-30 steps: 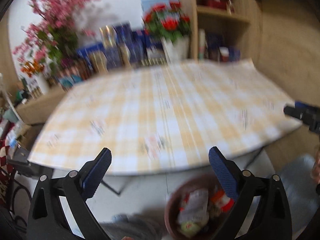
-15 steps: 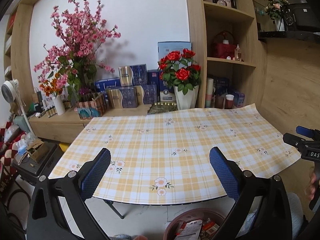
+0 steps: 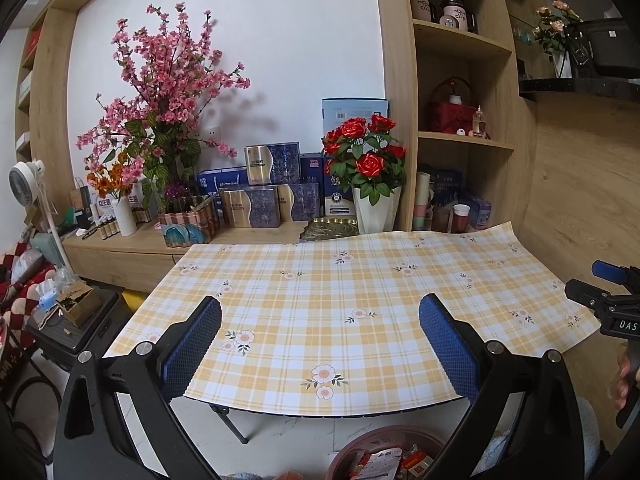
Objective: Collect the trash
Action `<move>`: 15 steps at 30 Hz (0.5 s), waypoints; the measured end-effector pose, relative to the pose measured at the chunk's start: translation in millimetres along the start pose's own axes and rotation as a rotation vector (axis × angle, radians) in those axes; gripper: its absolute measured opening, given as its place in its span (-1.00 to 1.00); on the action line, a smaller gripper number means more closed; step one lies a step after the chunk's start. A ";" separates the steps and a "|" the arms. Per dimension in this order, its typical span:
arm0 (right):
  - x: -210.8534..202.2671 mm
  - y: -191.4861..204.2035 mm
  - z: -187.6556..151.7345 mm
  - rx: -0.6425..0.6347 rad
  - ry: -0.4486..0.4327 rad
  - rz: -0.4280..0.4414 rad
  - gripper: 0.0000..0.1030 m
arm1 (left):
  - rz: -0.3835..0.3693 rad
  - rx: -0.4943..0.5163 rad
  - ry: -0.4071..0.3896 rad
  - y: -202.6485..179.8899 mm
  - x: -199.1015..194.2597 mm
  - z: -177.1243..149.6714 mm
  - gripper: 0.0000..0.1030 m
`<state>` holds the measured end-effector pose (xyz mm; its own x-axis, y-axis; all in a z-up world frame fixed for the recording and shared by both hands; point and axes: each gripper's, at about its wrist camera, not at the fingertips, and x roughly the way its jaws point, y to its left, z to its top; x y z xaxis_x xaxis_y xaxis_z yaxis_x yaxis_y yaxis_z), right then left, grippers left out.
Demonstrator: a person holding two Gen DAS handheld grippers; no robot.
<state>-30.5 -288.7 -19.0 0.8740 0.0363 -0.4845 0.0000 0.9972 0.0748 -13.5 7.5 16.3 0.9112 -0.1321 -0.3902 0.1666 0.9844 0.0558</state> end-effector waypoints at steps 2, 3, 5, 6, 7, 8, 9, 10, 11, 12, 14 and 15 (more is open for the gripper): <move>-0.4 0.3 0.0 -0.001 0.000 -0.001 0.88 | -0.001 -0.001 -0.001 0.9 -0.9 -0.1 0.88; -0.4 0.2 0.0 -0.001 -0.001 -0.001 0.88 | -0.002 -0.002 -0.001 1.1 -1.9 0.0 0.88; -0.5 0.3 0.1 -0.001 -0.001 -0.001 0.88 | 0.002 -0.006 0.000 1.1 -1.4 -0.2 0.88; -1.3 0.8 0.5 -0.001 -0.003 -0.001 0.88 | 0.003 -0.008 0.001 0.7 -1.3 0.1 0.88; -1.8 0.9 0.8 -0.002 -0.006 -0.002 0.88 | 0.000 -0.012 0.004 0.8 -1.6 0.0 0.88; -2.2 1.1 1.2 -0.002 -0.008 -0.003 0.88 | -0.001 -0.014 0.005 0.8 -1.6 0.0 0.88; -3.0 1.3 1.6 -0.003 -0.008 -0.003 0.88 | -0.001 -0.015 0.006 0.9 -1.0 0.2 0.88; -3.0 1.4 1.7 -0.003 -0.008 -0.003 0.88 | -0.001 -0.014 0.006 0.5 -1.4 0.0 0.88; -3.1 1.5 1.6 -0.003 -0.007 -0.002 0.88 | -0.001 -0.013 0.006 0.9 -0.8 0.2 0.88; -3.1 1.4 1.5 -0.003 -0.007 -0.002 0.88 | 0.001 -0.013 0.007 0.8 -0.8 0.1 0.88; -3.3 1.2 1.6 -0.003 -0.008 -0.002 0.88 | -0.001 -0.011 0.009 0.6 -0.3 -0.1 0.88; -3.1 1.3 1.5 -0.003 -0.008 -0.002 0.88 | -0.001 -0.010 0.011 0.5 0.2 -0.5 0.88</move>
<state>-32.4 -287.6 -16.1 0.8777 0.0343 -0.4779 0.0000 0.9974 0.0715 -13.5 8.0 15.8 0.9068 -0.1315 -0.4006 0.1634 0.9855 0.0464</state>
